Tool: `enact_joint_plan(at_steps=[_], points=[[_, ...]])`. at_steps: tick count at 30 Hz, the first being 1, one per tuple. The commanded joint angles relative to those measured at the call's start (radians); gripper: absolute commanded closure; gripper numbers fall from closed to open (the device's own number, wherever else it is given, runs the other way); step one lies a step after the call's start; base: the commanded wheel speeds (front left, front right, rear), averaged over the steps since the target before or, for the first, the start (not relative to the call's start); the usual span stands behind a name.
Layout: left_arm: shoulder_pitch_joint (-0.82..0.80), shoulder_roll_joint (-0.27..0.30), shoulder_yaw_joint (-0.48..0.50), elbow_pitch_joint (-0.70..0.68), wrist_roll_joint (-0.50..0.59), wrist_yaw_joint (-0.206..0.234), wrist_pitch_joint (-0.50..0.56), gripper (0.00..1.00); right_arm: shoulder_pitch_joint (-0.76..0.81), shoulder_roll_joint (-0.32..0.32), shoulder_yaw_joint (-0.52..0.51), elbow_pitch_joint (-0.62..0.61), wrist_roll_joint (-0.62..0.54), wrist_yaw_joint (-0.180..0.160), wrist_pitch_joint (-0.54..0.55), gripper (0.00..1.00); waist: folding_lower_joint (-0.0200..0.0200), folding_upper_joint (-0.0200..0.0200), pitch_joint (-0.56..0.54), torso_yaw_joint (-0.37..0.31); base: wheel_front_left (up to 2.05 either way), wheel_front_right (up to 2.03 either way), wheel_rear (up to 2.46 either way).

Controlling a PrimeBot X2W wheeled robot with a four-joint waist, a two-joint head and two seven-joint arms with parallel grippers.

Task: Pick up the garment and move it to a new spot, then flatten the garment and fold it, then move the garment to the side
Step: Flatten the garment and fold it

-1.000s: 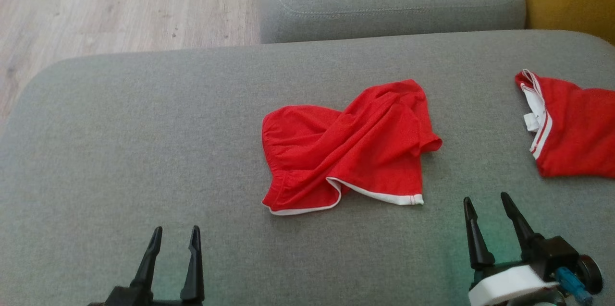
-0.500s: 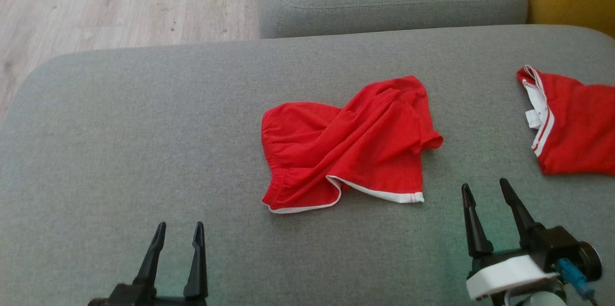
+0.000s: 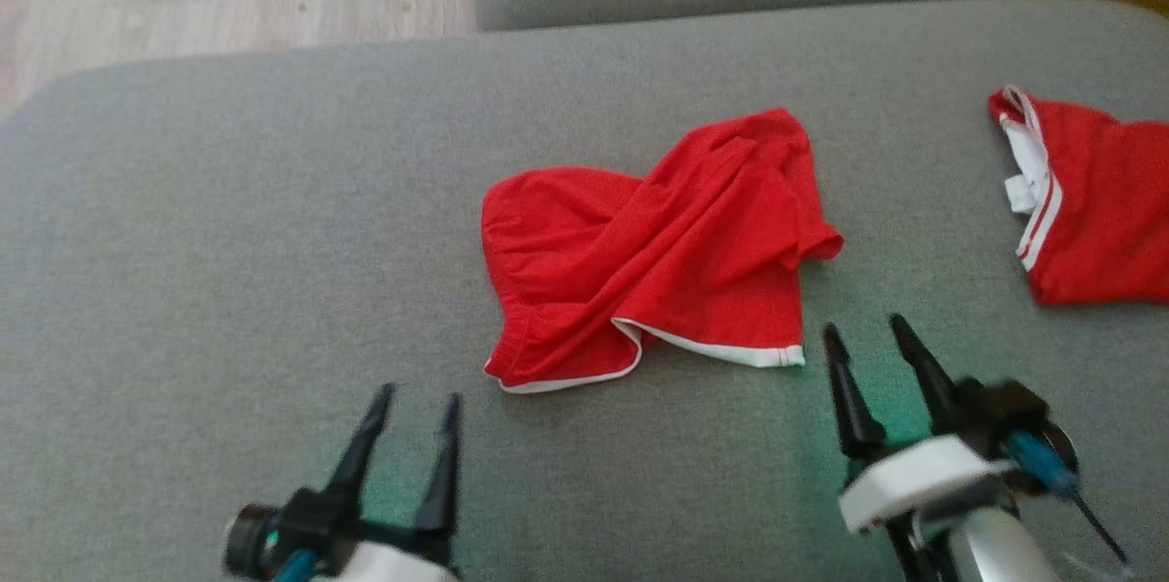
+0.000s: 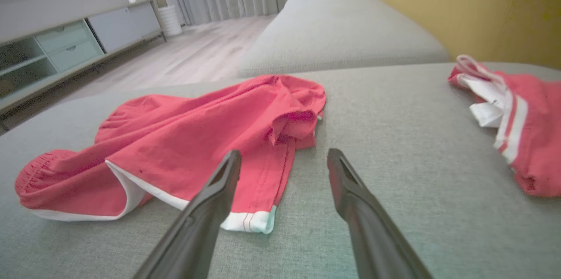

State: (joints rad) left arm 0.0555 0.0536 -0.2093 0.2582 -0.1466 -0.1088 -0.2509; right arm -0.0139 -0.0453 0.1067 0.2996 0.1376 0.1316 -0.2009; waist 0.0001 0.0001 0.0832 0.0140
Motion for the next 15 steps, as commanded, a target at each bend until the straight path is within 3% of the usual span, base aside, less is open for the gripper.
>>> enact_joint_plan(at_steps=[1,8,15], points=[[-0.059,-0.002,0.003,-0.008,0.01,-0.01,-0.011,0.0,-0.066,-0.005,0.04,-0.014,-0.002,-0.001,0.022,0.0,-0.0001,-0.0001,0.027,-0.007,0.0,0.0,0.0],[-0.174,0.021,-0.127,0.13,-0.016,-0.021,-0.011,0.0,-0.147,-0.005,0.103,0.075,-0.031,-0.001,0.164,0.0,-0.0001,-0.0001,0.073,-0.009,0.0,0.0,0.0],[-0.258,0.051,-0.207,0.181,-0.065,-0.022,-0.011,0.0,-0.18,-0.005,0.094,0.105,-0.044,-0.001,0.218,0.0,-0.0001,-0.0001,0.115,-0.004,0.0,0.0,0.0]])
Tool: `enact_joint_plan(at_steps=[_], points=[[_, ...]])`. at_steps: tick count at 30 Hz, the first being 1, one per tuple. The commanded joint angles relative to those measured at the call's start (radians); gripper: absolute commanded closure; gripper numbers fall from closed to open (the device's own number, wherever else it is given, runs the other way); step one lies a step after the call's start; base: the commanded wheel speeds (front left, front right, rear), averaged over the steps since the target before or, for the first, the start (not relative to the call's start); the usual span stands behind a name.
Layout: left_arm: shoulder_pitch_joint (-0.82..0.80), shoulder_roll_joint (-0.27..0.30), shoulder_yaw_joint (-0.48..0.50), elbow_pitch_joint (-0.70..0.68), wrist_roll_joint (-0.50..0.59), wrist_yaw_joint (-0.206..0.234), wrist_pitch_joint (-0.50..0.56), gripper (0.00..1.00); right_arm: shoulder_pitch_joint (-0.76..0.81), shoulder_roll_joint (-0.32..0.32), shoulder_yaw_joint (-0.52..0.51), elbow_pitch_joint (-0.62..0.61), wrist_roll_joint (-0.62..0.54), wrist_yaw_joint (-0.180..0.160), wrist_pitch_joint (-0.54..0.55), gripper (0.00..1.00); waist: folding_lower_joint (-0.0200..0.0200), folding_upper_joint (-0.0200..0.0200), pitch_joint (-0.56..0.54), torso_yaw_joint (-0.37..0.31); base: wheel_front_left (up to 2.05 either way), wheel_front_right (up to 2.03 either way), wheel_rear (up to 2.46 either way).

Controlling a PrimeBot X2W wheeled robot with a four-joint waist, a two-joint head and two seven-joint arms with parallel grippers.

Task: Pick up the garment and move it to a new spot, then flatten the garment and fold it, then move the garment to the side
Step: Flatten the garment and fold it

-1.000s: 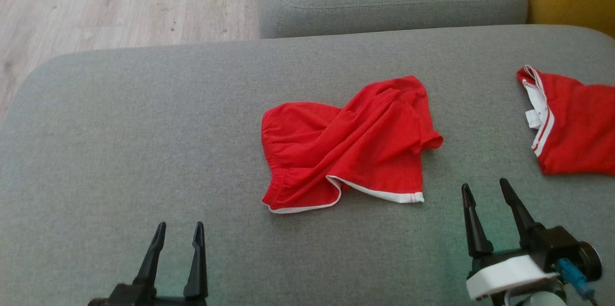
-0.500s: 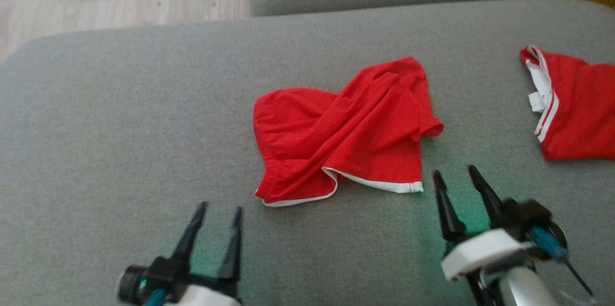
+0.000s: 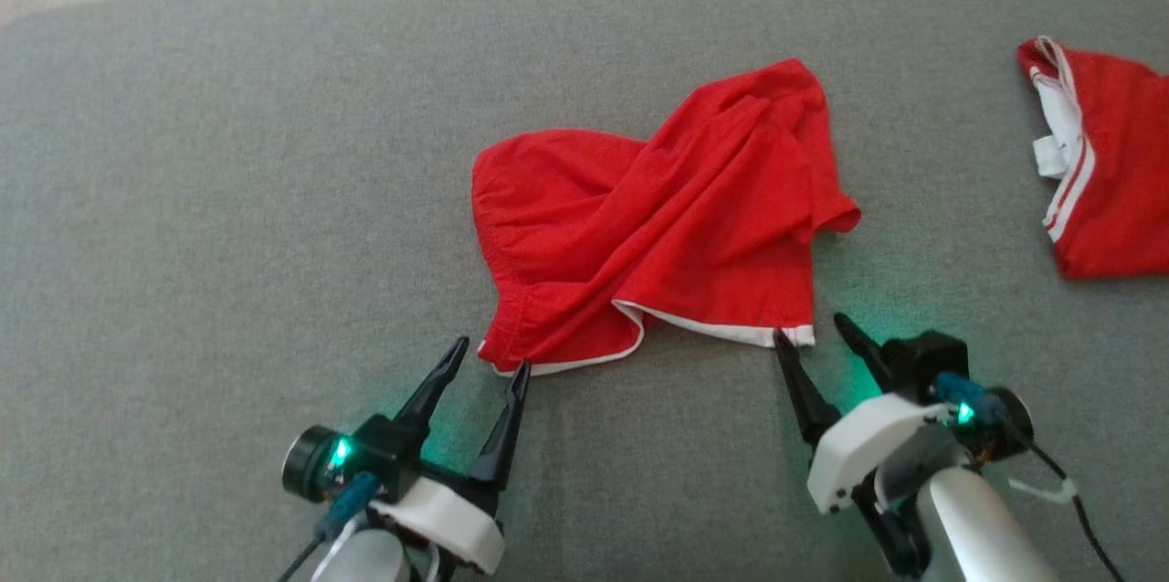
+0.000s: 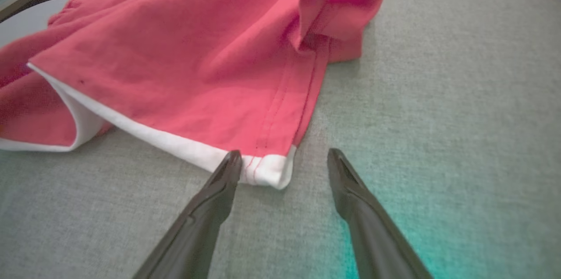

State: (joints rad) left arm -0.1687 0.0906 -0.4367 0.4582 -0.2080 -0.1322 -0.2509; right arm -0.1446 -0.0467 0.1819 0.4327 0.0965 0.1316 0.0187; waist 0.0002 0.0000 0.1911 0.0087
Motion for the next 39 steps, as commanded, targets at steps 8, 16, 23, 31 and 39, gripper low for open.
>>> enact_joint_plan(at_steps=[8,16,23,31,39], points=[[-0.084,0.032,-0.007,0.024,-0.027,0.002,-0.011,0.0,-0.07,-0.004,0.041,-0.006,0.009,-0.001,0.012,0.0,-0.0002,0.0,0.025,0.003,0.0,0.0,0.0],[-0.09,0.045,-0.057,0.045,-0.057,0.002,-0.011,0.0,-0.062,-0.004,0.061,0.015,0.017,-0.001,0.022,0.0,-0.0002,0.0,0.024,-0.002,0.0,0.0,0.0],[-0.117,0.07,-0.108,0.048,-0.062,0.002,-0.011,0.0,-0.069,-0.004,0.072,0.02,0.025,-0.001,0.03,0.0,-0.0002,0.0,0.035,-0.01,0.0,0.0,0.0],[-0.156,0.101,-0.156,0.05,-0.093,0.002,-0.011,0.0,-0.081,-0.004,0.083,0.034,0.043,-0.001,0.036,0.0,-0.0002,0.0,0.048,-0.02,0.0,0.0,0.0],[-0.169,0.108,-0.164,0.049,-0.109,0.002,-0.011,0.55,-0.098,-0.004,0.104,0.054,0.069,-0.001,0.041,0.15,-0.0002,0.0,0.055,-0.025,0.0,0.0,0.0]])
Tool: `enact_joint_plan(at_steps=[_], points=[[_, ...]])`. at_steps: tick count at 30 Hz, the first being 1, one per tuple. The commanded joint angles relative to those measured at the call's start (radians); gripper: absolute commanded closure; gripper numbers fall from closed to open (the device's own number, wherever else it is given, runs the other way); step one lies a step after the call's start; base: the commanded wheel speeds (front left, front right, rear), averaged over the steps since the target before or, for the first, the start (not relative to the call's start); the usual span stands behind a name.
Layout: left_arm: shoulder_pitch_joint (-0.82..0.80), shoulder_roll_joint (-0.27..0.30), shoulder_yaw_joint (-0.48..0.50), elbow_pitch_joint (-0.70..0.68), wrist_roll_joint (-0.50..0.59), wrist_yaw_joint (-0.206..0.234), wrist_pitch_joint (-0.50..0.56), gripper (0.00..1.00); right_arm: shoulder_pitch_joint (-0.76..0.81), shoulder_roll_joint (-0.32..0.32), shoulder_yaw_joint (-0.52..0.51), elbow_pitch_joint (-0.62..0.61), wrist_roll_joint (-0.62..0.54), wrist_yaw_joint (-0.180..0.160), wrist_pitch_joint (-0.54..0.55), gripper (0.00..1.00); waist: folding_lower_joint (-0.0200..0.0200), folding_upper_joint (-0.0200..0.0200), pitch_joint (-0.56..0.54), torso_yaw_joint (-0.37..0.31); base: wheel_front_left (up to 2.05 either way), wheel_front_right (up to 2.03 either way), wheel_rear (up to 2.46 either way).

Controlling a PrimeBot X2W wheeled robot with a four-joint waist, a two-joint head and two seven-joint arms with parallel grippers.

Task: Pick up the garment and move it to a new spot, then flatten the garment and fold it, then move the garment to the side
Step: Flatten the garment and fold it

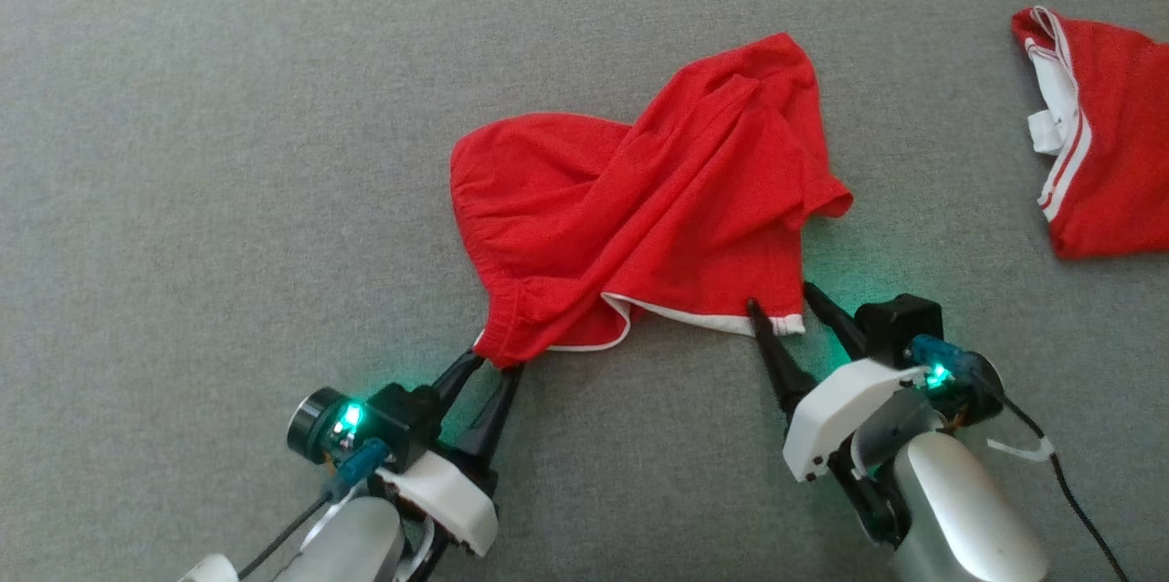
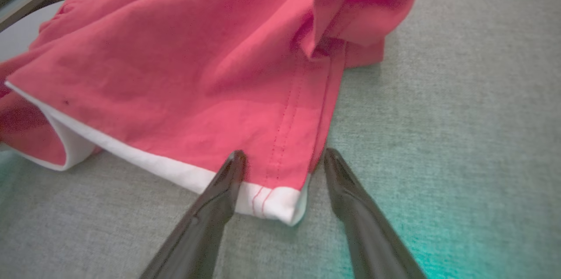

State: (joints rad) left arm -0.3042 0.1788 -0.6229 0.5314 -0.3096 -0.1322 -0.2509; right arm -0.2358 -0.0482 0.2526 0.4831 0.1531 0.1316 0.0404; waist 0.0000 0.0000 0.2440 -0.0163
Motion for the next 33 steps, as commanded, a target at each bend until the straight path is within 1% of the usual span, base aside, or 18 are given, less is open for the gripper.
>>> enact_joint_plan(at_steps=[1,2,3,4,5,8,12,14,17,18,23,26,30,33], points=[[-0.036,0.02,0.022,-0.025,-0.01,0.002,-0.011,0.58,-0.01,-0.002,0.033,0.005,0.021,-0.001,0.017,0.33,0.0,0.0,0.003,0.001,0.0,0.0,0.0],[-0.037,0.019,0.023,-0.026,-0.013,0.002,-0.011,0.65,-0.014,-0.002,0.033,0.008,0.027,-0.001,0.016,0.65,0.0,0.0,0.003,0.001,0.0,0.0,0.0],[-0.037,0.019,0.023,-0.027,-0.017,0.002,-0.011,0.72,-0.017,-0.002,0.034,0.01,0.037,-0.001,0.012,0.88,0.0,0.0,0.001,0.002,0.0,0.0,0.0],[-0.037,0.02,0.022,-0.026,-0.021,0.002,-0.011,0.91,-0.021,-0.002,0.035,0.013,0.046,-0.001,0.009,1.0,0.0,0.0,0.0,0.002,0.0,0.0,0.0],[-0.037,0.019,0.026,-0.028,-0.029,0.002,-0.011,1.0,-0.024,-0.002,0.036,0.017,0.05,-0.001,0.007,1.0,0.0,0.0,-0.003,0.003,0.0,0.0,0.0],[-0.03,0.019,0.042,-0.041,-0.059,0.002,-0.011,1.0,-0.032,-0.002,0.028,0.016,0.082,-0.001,-0.005,1.0,0.0,0.0,-0.009,0.004,0.0,0.0,0.0],[0.003,0.008,0.067,-0.08,-0.151,0.002,-0.011,1.0,-0.021,-0.002,0.018,-0.011,0.142,-0.001,-0.002,1.0,0.0,0.0,-0.033,0.006,0.0,0.0,0.0],[0.026,0.007,0.071,-0.114,-0.211,0.002,-0.011,1.0,-0.006,-0.006,0.005,-0.054,0.197,-0.001,0.009,1.0,0.0,0.0,-0.047,0.005,0.0,0.0,0.0],[0.064,0.017,0.071,-0.201,-0.318,0.002,0.009,1.0,0.029,-0.03,-0.019,-0.164,0.296,-0.001,0.043,1.0,0.0,0.0,-0.074,0.003,0.0,0.0,0.0],[0.064,0.017,0.071,-0.201,-0.318,0.002,0.009,1.0,0.029,-0.03,-0.019,-0.164,0.296,-0.001,0.043,1.0,0.0,0.0,-0.074,0.003,0.0,0.0,0.0],[0.137,0.058,0.084,-0.411,-0.478,0.002,0.094,1.0,0.106,-0.086,-0.101,-0.417,0.453,-0.001,0.136,1.0,0.0,0.0,-0.114,-0.001,0.0,0.0,0.0],[0.182,0.077,0.097,-0.547,-0.56,0.008,0.162,1.0,0.159,-0.101,-0.16,-0.573,0.533,-0.001,0.205,1.0,0.0,0.0,-0.138,-0.005,0.0,0.0,0.0],[0.243,0.107,0.091,-0.754,-0.651,0.059,0.284,1.0,0.219,-0.088,-0.239,-0.772,0.628,-0.001,0.287,1.0,0.0,0.0,-0.159,-0.011,0.0,0.0,0.0],[0.273,0.14,0.086,-0.912,-0.693,0.119,0.374,1.0,0.246,-0.064,-0.296,-0.901,0.688,-0.001,0.336,1.0,0.0,0.0,-0.171,-0.016,0.0,0.0,0.0]])
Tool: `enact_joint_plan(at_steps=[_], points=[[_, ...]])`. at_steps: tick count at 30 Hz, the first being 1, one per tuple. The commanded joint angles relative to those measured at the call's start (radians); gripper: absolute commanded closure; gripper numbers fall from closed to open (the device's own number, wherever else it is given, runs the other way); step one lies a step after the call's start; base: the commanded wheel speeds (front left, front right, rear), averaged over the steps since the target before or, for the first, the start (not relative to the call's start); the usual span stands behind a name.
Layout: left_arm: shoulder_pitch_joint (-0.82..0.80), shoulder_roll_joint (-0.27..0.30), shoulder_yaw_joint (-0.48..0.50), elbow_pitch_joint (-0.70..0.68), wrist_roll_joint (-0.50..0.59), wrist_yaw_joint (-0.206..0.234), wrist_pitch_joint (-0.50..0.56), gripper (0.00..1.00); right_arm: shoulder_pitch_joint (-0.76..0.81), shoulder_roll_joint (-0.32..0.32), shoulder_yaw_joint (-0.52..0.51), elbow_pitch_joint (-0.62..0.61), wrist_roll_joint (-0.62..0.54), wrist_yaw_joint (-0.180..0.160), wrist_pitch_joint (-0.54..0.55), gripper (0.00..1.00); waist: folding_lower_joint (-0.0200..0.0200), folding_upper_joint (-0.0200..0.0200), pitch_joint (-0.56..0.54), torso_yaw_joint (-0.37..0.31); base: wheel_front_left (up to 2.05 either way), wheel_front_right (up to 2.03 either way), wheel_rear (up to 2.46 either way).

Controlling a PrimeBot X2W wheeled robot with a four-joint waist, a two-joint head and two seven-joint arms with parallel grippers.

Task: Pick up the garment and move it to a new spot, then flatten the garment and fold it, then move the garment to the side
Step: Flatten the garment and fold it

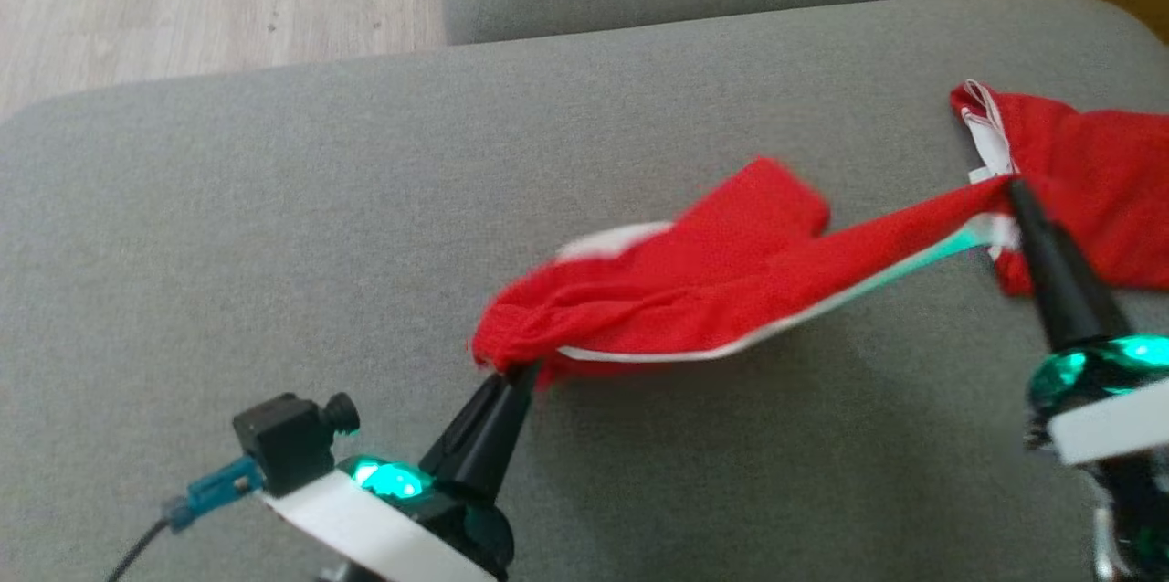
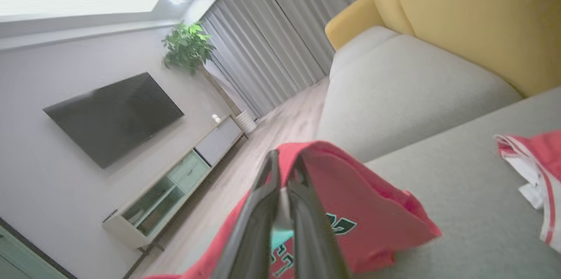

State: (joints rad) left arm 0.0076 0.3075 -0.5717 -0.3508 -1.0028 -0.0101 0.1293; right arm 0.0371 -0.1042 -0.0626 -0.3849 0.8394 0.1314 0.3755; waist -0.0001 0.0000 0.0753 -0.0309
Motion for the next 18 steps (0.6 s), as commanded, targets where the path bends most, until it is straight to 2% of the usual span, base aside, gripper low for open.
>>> enact_joint_plan(at_steps=[1,6,10,14,18], points=[[-0.034,0.021,0.033,-0.083,-0.011,0.018,0.022,1.0,-0.023,0.0,0.003,-0.071,0.019,-0.001,0.016,1.0,0.0001,0.0,-0.005,-0.003,0.0,0.0,0.0],[-0.066,0.047,0.037,-0.32,-0.065,0.125,0.158,1.0,-0.051,0.029,-0.055,-0.213,0.087,-0.001,0.094,1.0,0.0001,0.0,-0.007,-0.007,0.0,0.0,0.0],[-0.151,0.045,0.077,-0.425,-0.126,0.219,0.256,1.0,-0.141,0.04,-0.087,-0.256,0.096,-0.001,0.166,1.0,0.0001,0.0,0.015,-0.005,0.0,0.0,0.0],[-0.283,0.029,0.163,-0.403,-0.181,0.301,0.318,1.0,-0.282,0.045,-0.094,-0.225,0.04,-0.001,0.234,1.0,0.0001,0.0,0.061,0.001,0.0,0.0,0.0],[-0.469,0.018,0.237,-0.273,-0.201,0.346,0.36,1.0,-0.462,0.051,-0.08,-0.113,-0.03,-0.001,0.278,1.0,0.0001,0.0,0.145,0.021,0.0,0.0,0.0]])
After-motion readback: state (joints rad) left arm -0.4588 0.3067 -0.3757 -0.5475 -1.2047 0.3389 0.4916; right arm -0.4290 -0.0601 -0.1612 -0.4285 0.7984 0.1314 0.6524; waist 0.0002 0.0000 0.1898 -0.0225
